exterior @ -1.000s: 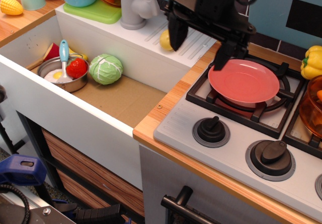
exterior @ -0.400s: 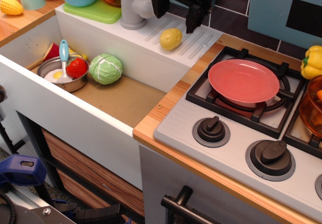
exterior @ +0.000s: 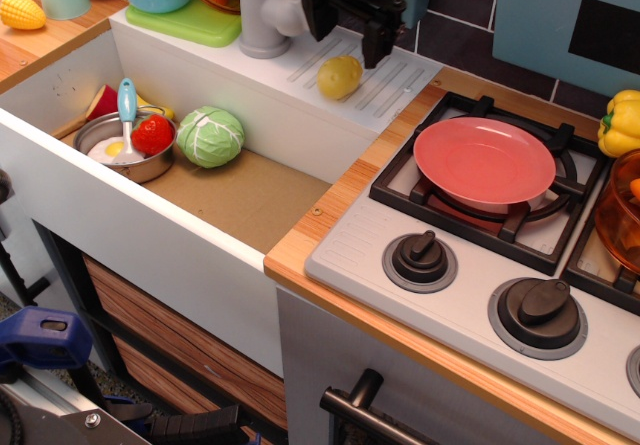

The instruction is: Put potato on plate

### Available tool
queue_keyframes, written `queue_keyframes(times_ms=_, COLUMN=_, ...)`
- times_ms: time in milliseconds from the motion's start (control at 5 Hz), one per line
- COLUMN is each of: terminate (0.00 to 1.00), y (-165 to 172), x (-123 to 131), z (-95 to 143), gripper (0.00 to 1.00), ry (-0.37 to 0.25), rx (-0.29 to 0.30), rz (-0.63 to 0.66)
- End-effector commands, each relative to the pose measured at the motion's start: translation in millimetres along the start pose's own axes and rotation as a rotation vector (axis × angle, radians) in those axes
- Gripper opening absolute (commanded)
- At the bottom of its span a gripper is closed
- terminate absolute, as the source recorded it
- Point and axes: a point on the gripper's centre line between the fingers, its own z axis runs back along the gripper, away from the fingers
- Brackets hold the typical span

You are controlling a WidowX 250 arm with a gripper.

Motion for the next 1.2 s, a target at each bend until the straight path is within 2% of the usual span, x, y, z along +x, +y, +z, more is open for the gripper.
queue_keyframes(times_ms=0, terminate=0.0, y=20.7, x=10.9, z=0.0, gripper=1.0, ry=-0.071, rx=0.025, rz=-0.017)
queue_keyframes(times_ms=600, terminate=0.0, y=28.6, x=1.2, z=-19.2, gripper=1.0, ry=-0.073, rx=-0.033, rz=-0.009)
queue_keyframes(times_ms=800, terminate=0.0, y=28.5, x=-1.6, z=-19.8, gripper=0.0, ry=-0.073, rx=-0.038, rz=0.011)
queue_keyframes(times_ms=1000, terminate=0.0, y=24.6, x=-1.8, z=-13.7, gripper=0.0, ry=-0.081, rx=-0.02, rz=-0.005)
